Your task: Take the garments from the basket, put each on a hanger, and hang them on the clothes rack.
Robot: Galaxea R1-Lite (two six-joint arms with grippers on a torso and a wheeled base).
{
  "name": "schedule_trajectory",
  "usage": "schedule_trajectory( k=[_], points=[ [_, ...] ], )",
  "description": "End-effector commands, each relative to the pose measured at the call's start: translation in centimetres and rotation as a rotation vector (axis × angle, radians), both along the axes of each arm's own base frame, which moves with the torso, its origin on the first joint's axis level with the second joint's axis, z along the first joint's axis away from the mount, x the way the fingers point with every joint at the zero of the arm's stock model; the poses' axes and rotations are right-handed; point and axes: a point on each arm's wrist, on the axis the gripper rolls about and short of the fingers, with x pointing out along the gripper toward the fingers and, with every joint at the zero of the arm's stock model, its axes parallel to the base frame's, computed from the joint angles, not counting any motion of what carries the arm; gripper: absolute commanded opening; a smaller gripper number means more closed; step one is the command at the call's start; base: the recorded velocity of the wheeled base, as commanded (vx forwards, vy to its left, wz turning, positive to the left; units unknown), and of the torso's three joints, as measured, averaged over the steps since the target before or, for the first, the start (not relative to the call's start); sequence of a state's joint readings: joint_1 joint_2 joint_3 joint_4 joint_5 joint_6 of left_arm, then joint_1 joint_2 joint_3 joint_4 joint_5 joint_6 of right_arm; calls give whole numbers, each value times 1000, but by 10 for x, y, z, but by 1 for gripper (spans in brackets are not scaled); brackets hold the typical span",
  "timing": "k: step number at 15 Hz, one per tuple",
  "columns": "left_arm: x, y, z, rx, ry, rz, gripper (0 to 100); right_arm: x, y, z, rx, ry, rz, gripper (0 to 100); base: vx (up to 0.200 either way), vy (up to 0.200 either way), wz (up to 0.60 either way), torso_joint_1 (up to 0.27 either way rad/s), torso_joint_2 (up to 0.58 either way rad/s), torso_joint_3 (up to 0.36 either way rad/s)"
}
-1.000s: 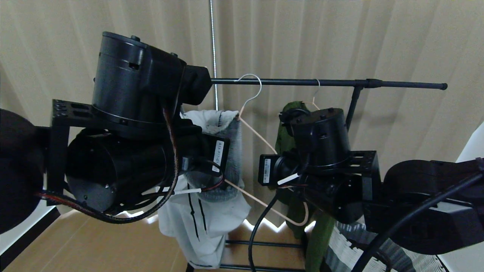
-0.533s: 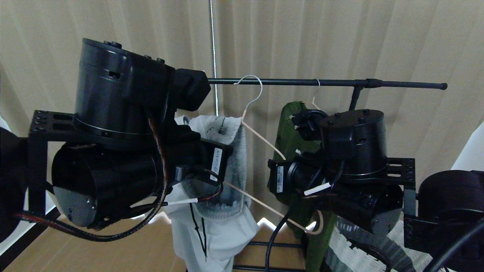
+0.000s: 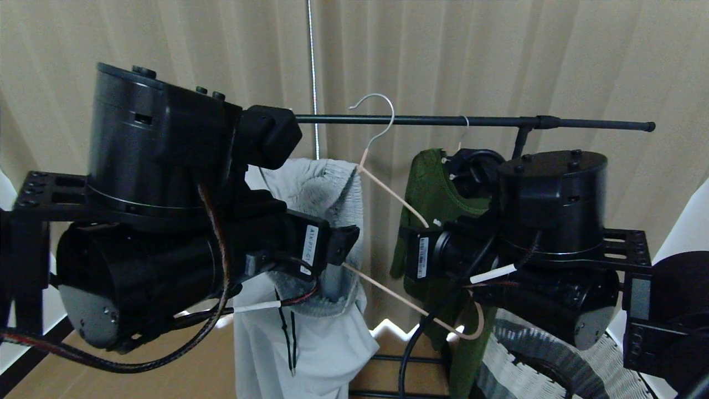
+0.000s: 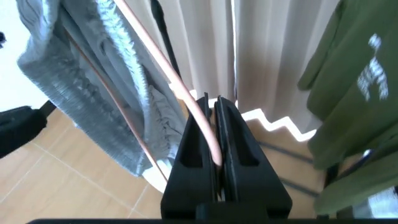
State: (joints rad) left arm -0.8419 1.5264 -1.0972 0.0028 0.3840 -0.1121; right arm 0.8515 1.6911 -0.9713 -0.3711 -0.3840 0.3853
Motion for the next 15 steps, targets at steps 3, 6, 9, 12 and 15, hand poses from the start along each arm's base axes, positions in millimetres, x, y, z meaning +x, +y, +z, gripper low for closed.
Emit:
schedule_trajectory(
  k=[3,6,9,12,15],
  points=[
    [-28,33,8,-2,-92,-68,100,11,-28,1,-43,-66,2,0,0,0,0,0,0,0],
    [-21,52,13,33,-221,-72,100,14,-46,0,-96,-100,34,0,0,0,0,0,0,0],
    [-5,63,17,66,-321,-126,100,11,-59,9,-85,-125,78,0,0,0,0,0,0,0],
    [-5,63,16,117,-352,-225,100,12,-69,10,-121,-142,100,0,0,0,0,0,0,0],
    [2,64,13,235,-408,-321,100,10,-70,12,-124,-153,130,0,0,0,0,0,0,0]
  ],
)
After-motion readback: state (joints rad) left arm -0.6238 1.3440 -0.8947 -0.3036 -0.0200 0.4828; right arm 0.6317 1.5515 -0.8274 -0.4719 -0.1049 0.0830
